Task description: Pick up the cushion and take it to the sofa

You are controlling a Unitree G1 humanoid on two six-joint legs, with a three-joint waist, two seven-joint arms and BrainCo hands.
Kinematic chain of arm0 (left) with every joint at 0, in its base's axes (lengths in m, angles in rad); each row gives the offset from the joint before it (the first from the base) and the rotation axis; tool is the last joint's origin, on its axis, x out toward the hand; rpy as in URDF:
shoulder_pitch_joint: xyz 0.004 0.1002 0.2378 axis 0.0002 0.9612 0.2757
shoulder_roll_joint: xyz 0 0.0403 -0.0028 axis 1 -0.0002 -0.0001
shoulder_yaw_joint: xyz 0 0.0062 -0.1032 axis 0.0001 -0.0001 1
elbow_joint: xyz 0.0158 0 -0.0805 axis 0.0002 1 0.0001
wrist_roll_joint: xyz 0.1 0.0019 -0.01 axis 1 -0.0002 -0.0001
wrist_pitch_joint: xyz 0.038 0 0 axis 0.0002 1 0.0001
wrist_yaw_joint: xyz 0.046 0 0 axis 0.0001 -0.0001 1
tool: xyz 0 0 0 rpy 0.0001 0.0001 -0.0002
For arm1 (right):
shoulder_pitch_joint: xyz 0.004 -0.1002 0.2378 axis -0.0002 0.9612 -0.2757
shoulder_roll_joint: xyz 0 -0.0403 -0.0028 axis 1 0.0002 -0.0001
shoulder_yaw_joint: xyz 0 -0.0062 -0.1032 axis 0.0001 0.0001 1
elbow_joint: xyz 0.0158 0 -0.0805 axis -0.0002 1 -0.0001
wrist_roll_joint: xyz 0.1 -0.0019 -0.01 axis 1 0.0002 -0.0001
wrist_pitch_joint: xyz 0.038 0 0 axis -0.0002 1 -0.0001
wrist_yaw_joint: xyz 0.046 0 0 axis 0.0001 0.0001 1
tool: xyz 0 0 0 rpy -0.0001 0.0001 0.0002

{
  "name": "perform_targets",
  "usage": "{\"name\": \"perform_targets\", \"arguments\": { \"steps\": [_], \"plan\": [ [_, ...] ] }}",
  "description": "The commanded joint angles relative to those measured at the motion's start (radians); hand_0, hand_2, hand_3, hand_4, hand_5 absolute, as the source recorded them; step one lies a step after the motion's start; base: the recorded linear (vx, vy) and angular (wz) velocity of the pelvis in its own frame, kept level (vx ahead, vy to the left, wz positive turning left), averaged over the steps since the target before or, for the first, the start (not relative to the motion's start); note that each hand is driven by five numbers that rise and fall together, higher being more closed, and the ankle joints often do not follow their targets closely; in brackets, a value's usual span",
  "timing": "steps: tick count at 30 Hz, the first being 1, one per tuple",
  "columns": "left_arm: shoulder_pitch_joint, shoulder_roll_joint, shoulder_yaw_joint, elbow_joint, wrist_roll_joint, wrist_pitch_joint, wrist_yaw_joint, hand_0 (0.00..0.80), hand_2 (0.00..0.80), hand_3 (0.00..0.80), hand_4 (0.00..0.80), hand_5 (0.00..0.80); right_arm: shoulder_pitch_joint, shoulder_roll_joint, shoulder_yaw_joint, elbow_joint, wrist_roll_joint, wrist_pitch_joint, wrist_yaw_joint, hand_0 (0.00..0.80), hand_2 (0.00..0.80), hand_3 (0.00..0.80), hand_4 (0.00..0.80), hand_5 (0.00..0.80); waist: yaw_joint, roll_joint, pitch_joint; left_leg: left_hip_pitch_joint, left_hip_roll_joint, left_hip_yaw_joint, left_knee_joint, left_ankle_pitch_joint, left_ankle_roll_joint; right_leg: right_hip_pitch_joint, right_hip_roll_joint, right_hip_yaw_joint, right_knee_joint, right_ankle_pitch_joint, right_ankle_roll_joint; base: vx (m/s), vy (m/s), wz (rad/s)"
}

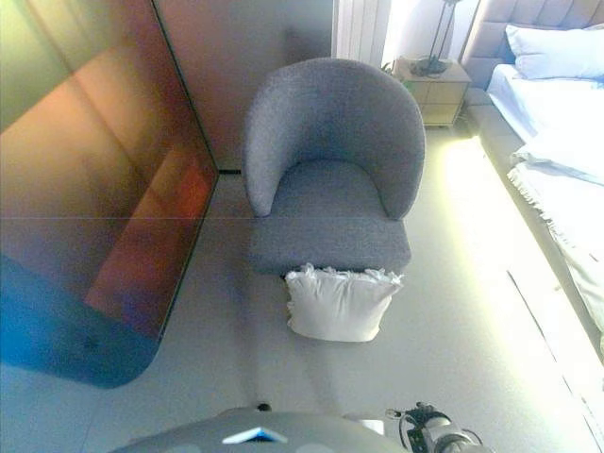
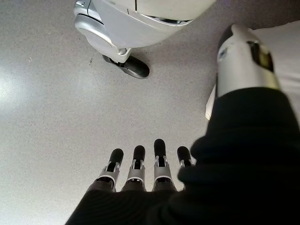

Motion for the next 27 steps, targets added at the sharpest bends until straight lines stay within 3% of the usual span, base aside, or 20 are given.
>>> {"name": "perform_targets", "arguments": {
  "steps": [1,27],
  "plan": [
    [-0.076,0.018,-0.012,0.071,0.028,0.008,-0.015,0.0,0.0,0.0,0.0,0.0,-0.07,0.027,0.002,0.056,0.011,0.002,-0.003,0.0,0.0,0.0,0.0,0.0,0.022,-0.039,0.025,0.048,-0.054,0.05,0.006,-0.097,0.067,-0.039,-0.027,0.006,0.02,0.018,0.021,0.0,0.0,0.0],
    [-0.081,0.021,-0.007,0.069,0.011,-0.012,0.002,0.0,0.0,0.0,0.0,0.0,-0.071,0.026,0.005,0.054,0.01,0.009,-0.002,0.0,0.0,0.0,0.0,0.0,0.021,-0.045,0.031,0.047,-0.046,0.049,0.014,-0.097,0.064,-0.043,-0.012,0.01,0.023,0.014,0.014,0.002,-0.019,0.0]
  ]
}}
